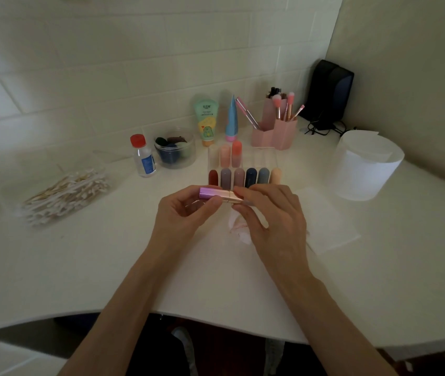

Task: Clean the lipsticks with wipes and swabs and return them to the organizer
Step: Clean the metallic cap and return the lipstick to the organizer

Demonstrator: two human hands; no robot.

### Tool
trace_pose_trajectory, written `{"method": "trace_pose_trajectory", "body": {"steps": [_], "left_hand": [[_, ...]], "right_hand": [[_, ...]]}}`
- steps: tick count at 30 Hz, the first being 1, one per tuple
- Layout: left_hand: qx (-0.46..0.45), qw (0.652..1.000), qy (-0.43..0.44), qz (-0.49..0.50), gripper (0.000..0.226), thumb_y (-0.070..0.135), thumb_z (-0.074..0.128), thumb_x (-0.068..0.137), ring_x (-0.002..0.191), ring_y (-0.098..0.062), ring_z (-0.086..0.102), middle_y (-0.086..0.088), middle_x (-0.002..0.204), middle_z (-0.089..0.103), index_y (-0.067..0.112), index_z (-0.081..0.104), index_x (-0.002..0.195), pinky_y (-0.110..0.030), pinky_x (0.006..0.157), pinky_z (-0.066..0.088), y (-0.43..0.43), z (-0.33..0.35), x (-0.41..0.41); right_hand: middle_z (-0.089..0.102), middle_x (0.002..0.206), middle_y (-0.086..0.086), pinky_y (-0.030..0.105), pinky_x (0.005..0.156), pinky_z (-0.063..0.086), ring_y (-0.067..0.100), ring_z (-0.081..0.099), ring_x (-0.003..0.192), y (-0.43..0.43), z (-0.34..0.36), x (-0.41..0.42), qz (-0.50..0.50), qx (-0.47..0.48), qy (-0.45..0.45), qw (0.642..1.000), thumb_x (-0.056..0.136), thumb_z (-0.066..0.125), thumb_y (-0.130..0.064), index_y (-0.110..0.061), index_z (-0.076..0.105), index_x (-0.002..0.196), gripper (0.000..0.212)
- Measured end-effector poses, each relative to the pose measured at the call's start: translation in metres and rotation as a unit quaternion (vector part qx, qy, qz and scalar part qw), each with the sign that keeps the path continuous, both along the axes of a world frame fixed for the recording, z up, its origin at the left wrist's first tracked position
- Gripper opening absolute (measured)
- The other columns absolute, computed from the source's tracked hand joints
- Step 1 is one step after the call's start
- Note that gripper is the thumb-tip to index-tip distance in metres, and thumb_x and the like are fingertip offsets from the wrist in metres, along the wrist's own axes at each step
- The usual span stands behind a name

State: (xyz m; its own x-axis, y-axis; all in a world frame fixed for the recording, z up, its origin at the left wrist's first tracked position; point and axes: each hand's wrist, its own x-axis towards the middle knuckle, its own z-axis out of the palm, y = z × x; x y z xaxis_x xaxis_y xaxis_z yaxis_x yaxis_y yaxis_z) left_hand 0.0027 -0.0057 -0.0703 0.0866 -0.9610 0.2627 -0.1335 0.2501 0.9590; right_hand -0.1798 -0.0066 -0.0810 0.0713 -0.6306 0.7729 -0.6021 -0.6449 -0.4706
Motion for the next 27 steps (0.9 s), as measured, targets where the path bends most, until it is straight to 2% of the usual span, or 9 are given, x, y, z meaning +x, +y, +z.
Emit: {"method": "trace_pose_trajectory", "body": {"steps": [2, 4, 7, 10, 12, 15, 20, 24, 27], "left_hand": [[-0.007, 1.000, -0.007, -0.001, 0.031, 0.024, 0.072, 0.086, 0.079, -0.006, 0.069, 0.004, 0.094, 0.076, 0.010, 0.074, 0.114, -0.015, 0.073, 0.052, 0.000, 0.000, 0.000], [-0.009, 1.000, -0.014, 0.003, 0.034, 0.030, 0.072, 0.083, 0.086, -0.012, 0.072, 0.004, 0.096, 0.077, 0.013, 0.075, 0.113, -0.018, 0.077, 0.055, 0.001, -0.001, 0.000], [-0.012, 1.000, -0.017, 0.005, 0.034, 0.034, 0.073, 0.081, 0.088, -0.017, 0.073, 0.004, 0.097, 0.078, 0.016, 0.076, 0.110, -0.021, 0.080, 0.057, 0.001, -0.002, 0.001], [-0.008, 1.000, -0.010, 0.014, 0.035, 0.037, 0.073, 0.079, 0.089, -0.017, 0.074, 0.004, 0.095, 0.078, 0.017, 0.076, 0.108, -0.023, 0.083, 0.058, 0.002, -0.001, 0.000], [-0.013, 1.000, -0.004, 0.023, 0.036, 0.036, 0.074, 0.078, 0.089, -0.016, 0.074, 0.002, 0.093, 0.078, 0.015, 0.076, 0.106, -0.022, 0.084, 0.058, 0.003, 0.000, -0.001], [-0.027, 0.999, 0.003, 0.038, 0.037, 0.035, 0.075, 0.077, 0.087, -0.014, 0.074, 0.000, 0.092, 0.078, 0.009, 0.076, 0.105, -0.020, 0.081, 0.056, 0.004, 0.002, -0.002], [-0.067, 0.997, -0.020, 0.032, 0.017, 0.028, 0.075, 0.081, 0.076, -0.016, 0.070, 0.000, 0.083, 0.076, 0.015, 0.077, 0.093, -0.019, 0.075, 0.054, 0.003, 0.002, 0.002], [-0.092, 0.995, -0.022, 0.018, 0.020, 0.028, 0.075, 0.089, 0.079, -0.015, 0.069, 0.002, 0.090, 0.076, 0.018, 0.076, 0.106, -0.024, 0.076, 0.055, 0.002, -0.001, 0.002], [-0.091, 0.993, -0.062, 0.053, 0.023, 0.024, 0.068, 0.094, 0.076, -0.009, 0.063, 0.013, 0.089, 0.071, 0.021, 0.074, 0.117, -0.019, 0.067, 0.049, 0.000, -0.003, 0.001]], "right_hand": [[0.074, 0.105, 0.010, 0.040, 0.089, 0.051, 0.018, 0.060, 0.102, -0.003, -0.004, 0.002, -0.023, -0.032, 0.012, 0.999, 0.083, 0.080, 0.004, -0.005, 0.078, 0.106, 0.025], [0.075, 0.099, 0.016, 0.036, 0.089, 0.051, 0.015, 0.055, 0.097, -0.015, -0.027, 0.002, -0.049, -0.042, 0.036, 0.997, 0.076, 0.087, -0.002, 0.000, 0.077, 0.102, 0.028], [0.073, 0.102, 0.018, 0.051, 0.095, 0.057, 0.016, 0.053, 0.101, -0.026, -0.051, 0.005, -0.019, 0.040, 0.018, 0.999, 0.088, 0.076, -0.025, -0.008, 0.070, 0.114, 0.031], [0.074, 0.100, 0.016, 0.029, 0.095, 0.053, 0.016, 0.055, 0.098, -0.020, -0.042, 0.005, -0.031, -0.010, 0.019, 0.999, 0.091, 0.071, -0.022, -0.006, 0.071, 0.112, 0.026], [0.076, 0.104, 0.008, 0.034, 0.089, 0.049, 0.019, 0.063, 0.098, -0.010, -0.021, 0.005, -0.047, -0.052, 0.053, 0.996, 0.099, 0.062, -0.036, -0.014, 0.074, 0.111, 0.028], [0.077, 0.103, 0.004, 0.031, 0.088, 0.043, 0.022, 0.069, 0.093, -0.007, -0.011, 0.006, -0.064, -0.075, 0.092, 0.991, 0.090, 0.077, -0.027, -0.010, 0.078, 0.108, 0.024], [0.077, 0.104, 0.005, 0.036, 0.087, 0.054, 0.021, 0.072, 0.092, -0.006, -0.015, 0.015, -0.021, -0.065, 0.129, 0.989, 0.094, 0.072, -0.040, -0.011, 0.074, 0.120, 0.038], [0.077, 0.095, 0.005, 0.037, 0.079, 0.060, 0.020, 0.072, 0.084, -0.003, -0.003, 0.023, -0.001, -0.031, 0.072, 0.997, 0.098, 0.060, -0.043, -0.011, 0.074, 0.114, 0.038], [0.073, 0.096, -0.008, 0.024, 0.081, 0.054, 0.009, 0.068, 0.089, -0.001, 0.023, 0.018, 0.015, 0.101, -0.036, 0.994, 0.099, 0.062, -0.038, -0.023, 0.067, 0.116, 0.023]]}}
